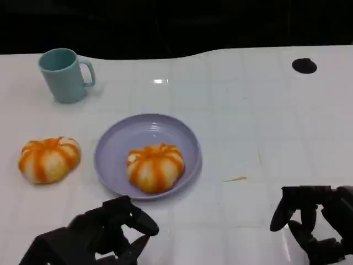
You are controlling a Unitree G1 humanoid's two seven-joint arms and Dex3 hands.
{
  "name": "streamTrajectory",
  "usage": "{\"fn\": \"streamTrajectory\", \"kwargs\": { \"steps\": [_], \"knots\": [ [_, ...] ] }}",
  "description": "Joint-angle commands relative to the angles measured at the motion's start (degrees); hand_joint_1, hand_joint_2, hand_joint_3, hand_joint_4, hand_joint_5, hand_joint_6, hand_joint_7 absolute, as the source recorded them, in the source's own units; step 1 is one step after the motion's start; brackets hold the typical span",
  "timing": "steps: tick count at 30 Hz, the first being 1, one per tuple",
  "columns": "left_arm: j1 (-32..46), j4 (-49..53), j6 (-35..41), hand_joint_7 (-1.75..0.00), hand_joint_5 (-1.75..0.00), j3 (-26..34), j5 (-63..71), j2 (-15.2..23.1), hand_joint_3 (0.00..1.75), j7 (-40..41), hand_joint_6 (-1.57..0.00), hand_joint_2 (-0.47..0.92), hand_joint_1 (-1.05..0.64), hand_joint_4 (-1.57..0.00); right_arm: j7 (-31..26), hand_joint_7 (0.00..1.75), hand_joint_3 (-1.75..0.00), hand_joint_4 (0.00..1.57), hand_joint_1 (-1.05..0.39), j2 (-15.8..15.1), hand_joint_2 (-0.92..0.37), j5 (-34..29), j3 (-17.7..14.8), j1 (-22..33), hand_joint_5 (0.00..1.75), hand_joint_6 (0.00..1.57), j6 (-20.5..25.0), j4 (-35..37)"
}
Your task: Grasp the bread from the table and place it into the plate.
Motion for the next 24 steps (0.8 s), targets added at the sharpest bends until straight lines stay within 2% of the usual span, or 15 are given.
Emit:
{"fn": "streamTrajectory", "kwargs": {
  "steps": [1, 11, 24],
  "knots": [
    [0.1, 0.3, -0.7, -1.27, -1.75, 0.6, -0.1, 0.9, 0.65, -0.2, -0.63, 0.81, -0.26, -0.63, -1.6, 1.27, -1.44, 0.91, 0.02, -0.7, -0.21, -2.0, -0.7, -0.1, 1.75, 0.90, 0.4, 1.3],
    [0.3, 0.6, -1.1, -1.27, -1.75, 1.1, -1.0, 0.7, 0.65, -0.3, -0.63, 0.81, -0.26, -0.64, -3.7, 1.29, -1.47, 0.95, 0.00, -0.4, -0.16, -5.2, -0.1, -1.1, 1.75, 0.91, 1.4, 2.7],
    [0.3, 1.2, -1.9, -1.26, -1.75, 1.2, -0.9, 1.0, 0.64, -0.3, -0.63, 0.81, -0.25, -0.65, -4.0, 1.29, -1.47, 0.94, 0.01, -0.3, -0.15, -5.4, 0.5, -1.4, 1.75, 0.91, 2.1, 2.5]
  ]
}}
